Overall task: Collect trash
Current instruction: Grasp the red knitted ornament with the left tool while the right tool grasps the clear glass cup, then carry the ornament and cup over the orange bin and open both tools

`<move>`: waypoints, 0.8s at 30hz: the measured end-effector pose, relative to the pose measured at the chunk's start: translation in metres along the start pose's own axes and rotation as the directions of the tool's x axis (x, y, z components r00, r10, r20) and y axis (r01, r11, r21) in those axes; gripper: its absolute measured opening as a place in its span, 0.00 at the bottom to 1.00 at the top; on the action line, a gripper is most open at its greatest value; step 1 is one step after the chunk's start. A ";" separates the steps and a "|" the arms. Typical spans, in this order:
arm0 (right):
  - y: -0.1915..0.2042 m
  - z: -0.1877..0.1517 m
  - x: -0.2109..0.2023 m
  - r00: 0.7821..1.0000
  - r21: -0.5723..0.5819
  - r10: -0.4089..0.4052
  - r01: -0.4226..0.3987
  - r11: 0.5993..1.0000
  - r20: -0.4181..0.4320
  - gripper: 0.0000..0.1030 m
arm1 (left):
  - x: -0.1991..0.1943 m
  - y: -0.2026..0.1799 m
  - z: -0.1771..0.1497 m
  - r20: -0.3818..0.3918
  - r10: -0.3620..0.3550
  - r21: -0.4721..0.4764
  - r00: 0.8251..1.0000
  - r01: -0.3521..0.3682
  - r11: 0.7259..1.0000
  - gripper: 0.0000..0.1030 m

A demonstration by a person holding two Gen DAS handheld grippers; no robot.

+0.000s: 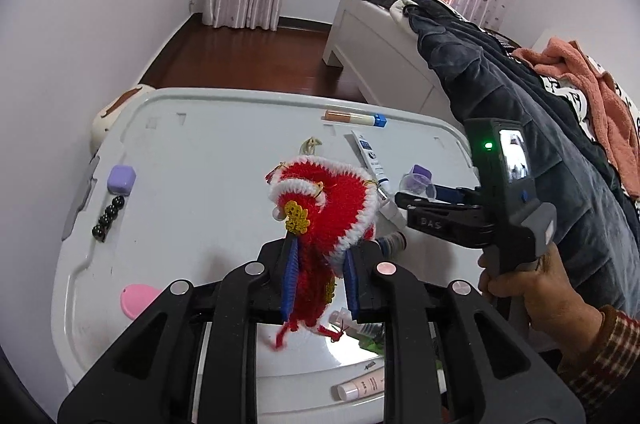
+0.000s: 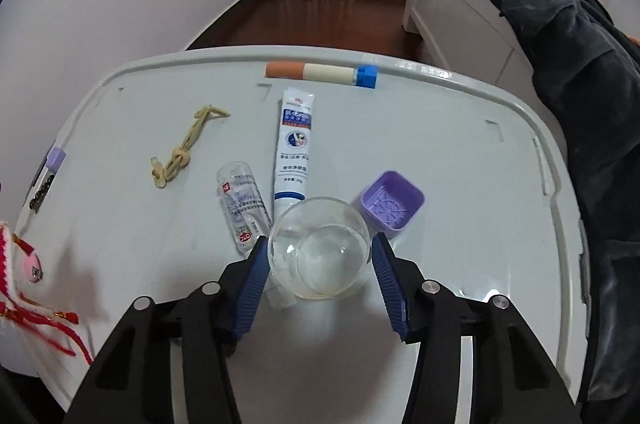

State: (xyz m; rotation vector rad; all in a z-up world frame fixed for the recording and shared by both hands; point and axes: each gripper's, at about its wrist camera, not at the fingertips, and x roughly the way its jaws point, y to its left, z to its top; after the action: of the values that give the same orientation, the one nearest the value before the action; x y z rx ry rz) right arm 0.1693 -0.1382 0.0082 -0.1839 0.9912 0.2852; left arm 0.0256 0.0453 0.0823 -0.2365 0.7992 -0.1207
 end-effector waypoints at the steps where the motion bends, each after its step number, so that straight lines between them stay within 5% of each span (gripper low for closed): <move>1: 0.000 0.001 -0.006 1.000 0.000 0.005 -0.005 1.000 0.015 0.50 | -0.001 0.002 0.000 0.001 -0.001 -0.006 1.000 0.001 1.000 0.18; 8: -0.003 -0.004 -0.081 0.982 0.019 0.106 -0.111 0.994 0.157 0.50 | -0.020 -0.001 0.001 0.032 -0.031 -0.006 0.999 0.032 0.999 0.18; 14: 0.016 -0.055 -0.157 0.959 -0.086 0.175 -0.159 0.983 0.223 0.50 | -0.076 -0.025 -0.021 0.079 -0.070 0.046 0.994 0.067 0.997 0.18; 20: 0.030 -0.160 -0.180 0.957 -0.078 0.284 -0.278 0.957 0.068 0.50 | -0.115 -0.049 -0.080 -0.015 -0.131 0.070 0.991 0.132 0.989 0.19; 24: 0.041 -0.221 -0.171 0.947 -0.055 0.315 -0.318 0.947 -0.063 0.50 | -0.112 -0.051 -0.130 -0.151 -0.126 0.054 0.981 0.135 0.989 0.19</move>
State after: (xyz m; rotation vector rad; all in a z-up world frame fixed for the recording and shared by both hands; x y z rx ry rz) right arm -0.1077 -0.1876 0.0327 -0.0900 1.0651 0.6098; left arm -0.1467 -0.0037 0.0859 -0.2210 0.9249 -0.2898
